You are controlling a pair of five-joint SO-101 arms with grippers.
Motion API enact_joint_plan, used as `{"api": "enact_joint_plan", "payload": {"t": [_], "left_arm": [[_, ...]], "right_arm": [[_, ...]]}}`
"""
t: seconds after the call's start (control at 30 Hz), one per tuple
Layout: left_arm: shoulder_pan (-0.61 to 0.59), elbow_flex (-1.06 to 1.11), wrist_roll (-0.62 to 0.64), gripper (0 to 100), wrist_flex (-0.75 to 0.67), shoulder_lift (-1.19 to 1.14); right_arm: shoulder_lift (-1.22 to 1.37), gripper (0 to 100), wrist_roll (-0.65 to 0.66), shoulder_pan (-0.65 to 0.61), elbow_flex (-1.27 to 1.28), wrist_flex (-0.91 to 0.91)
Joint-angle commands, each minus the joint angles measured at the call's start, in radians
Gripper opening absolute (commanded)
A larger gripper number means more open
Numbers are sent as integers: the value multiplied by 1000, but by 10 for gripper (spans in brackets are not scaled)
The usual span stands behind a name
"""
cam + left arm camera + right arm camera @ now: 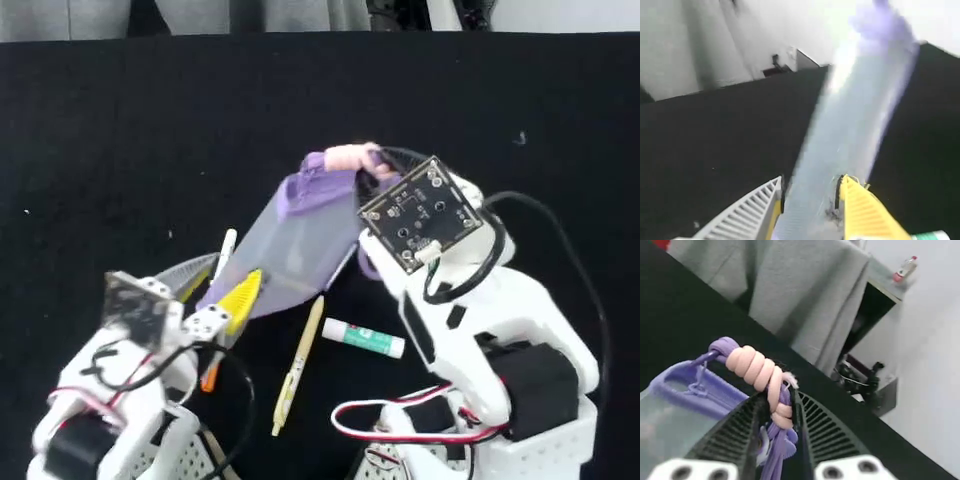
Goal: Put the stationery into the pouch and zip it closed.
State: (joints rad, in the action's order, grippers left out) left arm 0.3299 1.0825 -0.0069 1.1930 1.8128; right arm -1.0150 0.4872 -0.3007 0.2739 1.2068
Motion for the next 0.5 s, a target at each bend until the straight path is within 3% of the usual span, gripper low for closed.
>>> {"api": "enact_joint_plan", "payload": {"t": [0.0,0.33,0.47], "left_arm": [[-41,-150,14,199,81,6],[-44,-127,12,200,89,6],[-39,-216,12,200,163,6]], "right_arm": [[-47,11,-38,-83,7,5],[-328,12,25,-183,166,55],[-343,12,25,-186,171,74]]}}
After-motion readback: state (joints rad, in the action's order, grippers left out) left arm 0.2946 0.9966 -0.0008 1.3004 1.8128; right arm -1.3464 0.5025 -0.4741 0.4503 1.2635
